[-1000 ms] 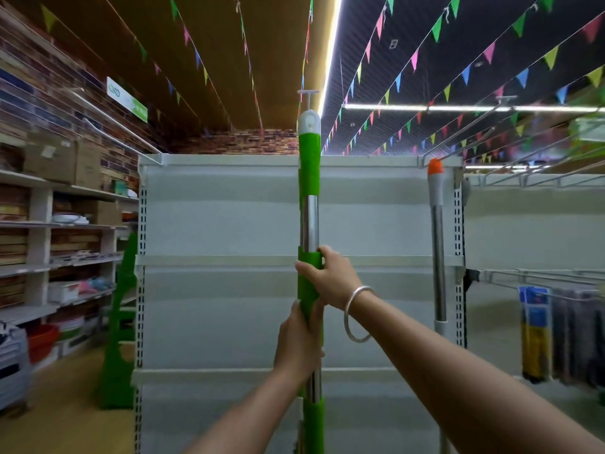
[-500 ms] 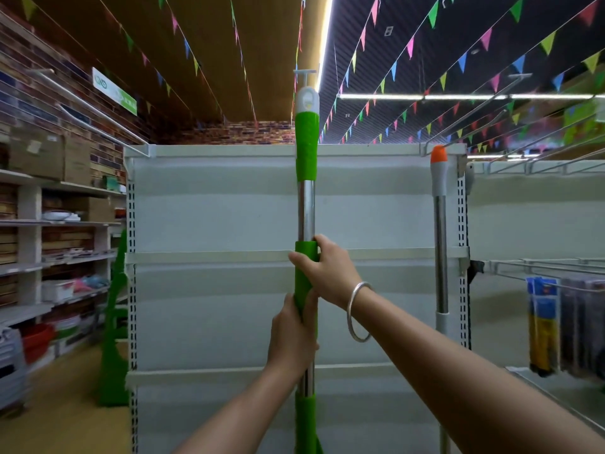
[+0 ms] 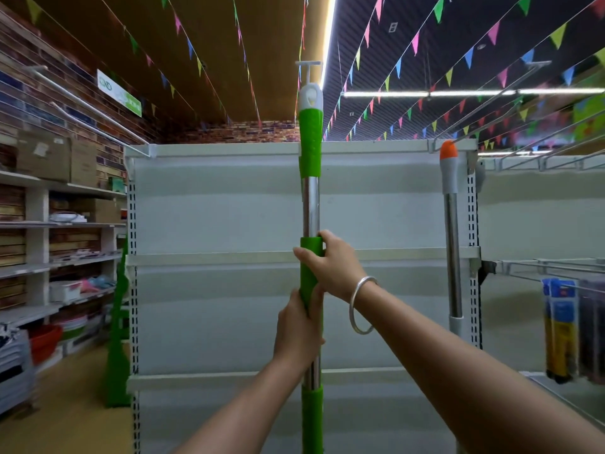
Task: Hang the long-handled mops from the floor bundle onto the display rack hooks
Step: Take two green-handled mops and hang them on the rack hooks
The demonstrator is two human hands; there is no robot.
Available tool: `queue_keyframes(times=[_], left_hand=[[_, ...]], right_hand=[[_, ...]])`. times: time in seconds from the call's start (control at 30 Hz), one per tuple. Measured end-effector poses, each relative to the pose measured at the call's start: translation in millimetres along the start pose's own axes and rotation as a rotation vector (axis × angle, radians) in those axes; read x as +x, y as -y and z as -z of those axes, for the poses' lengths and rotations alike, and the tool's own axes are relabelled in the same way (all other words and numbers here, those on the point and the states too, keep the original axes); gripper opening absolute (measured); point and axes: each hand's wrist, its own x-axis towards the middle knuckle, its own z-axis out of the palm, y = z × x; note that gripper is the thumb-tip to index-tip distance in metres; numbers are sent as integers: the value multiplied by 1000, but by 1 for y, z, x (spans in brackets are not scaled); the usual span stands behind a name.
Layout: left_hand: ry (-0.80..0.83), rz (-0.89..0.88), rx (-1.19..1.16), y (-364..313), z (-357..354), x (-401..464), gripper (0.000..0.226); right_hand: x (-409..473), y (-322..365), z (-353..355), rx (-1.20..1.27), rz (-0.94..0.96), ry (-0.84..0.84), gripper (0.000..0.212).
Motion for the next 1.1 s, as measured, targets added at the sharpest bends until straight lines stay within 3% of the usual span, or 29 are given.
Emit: queue_keyframes(times=[0.23, 0.33, 0.53, 1.1], left_hand=[[14, 56, 101, 19, -8, 18, 13], [60, 92, 105, 23, -12, 32, 17], [78, 124, 117, 37, -19, 56, 28], [67, 110, 121, 52, -37, 81, 22]], right_hand=[[14, -19, -14, -2, -81, 45, 31], [25, -31, -18, -3, -121, 42, 37], [42, -50, -31, -2, -139, 51, 29], [48, -66, -36, -81, -149, 50, 49]])
